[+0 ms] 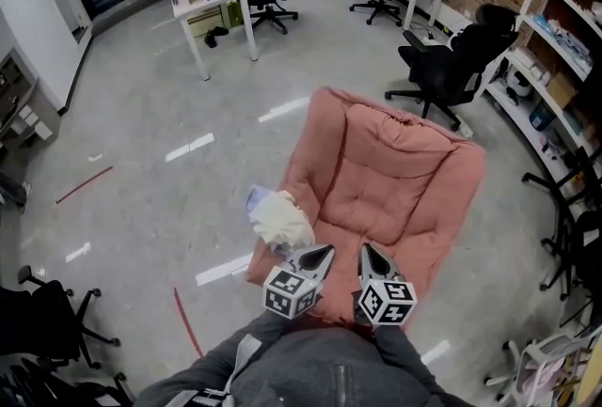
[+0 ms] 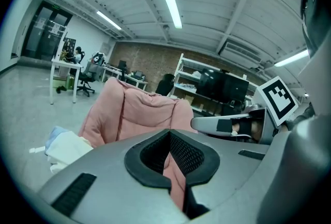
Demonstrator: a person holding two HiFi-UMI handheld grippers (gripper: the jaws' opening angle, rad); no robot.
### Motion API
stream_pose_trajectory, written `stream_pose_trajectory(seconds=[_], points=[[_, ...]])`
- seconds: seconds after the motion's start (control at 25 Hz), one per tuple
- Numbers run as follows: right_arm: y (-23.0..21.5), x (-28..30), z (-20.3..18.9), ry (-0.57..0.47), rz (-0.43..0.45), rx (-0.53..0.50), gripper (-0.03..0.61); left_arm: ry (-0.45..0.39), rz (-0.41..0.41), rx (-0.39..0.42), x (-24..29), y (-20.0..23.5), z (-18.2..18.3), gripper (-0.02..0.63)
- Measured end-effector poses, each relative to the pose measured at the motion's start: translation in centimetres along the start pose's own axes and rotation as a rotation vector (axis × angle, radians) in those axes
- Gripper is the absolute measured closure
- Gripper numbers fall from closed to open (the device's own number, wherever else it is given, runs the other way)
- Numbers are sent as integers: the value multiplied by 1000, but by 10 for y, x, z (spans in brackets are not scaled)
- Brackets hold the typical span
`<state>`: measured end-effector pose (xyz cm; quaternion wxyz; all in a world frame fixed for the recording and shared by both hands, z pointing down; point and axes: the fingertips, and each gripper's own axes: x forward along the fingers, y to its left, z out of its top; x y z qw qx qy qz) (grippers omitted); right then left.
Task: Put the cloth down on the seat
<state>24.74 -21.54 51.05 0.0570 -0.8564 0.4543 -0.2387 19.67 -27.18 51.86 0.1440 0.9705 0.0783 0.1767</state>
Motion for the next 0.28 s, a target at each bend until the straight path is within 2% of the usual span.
stream_pose_trajectory(seconds=[0.28], points=[[5, 2, 0, 5, 3, -6, 568, -1, 7, 1, -4, 3, 1, 604]])
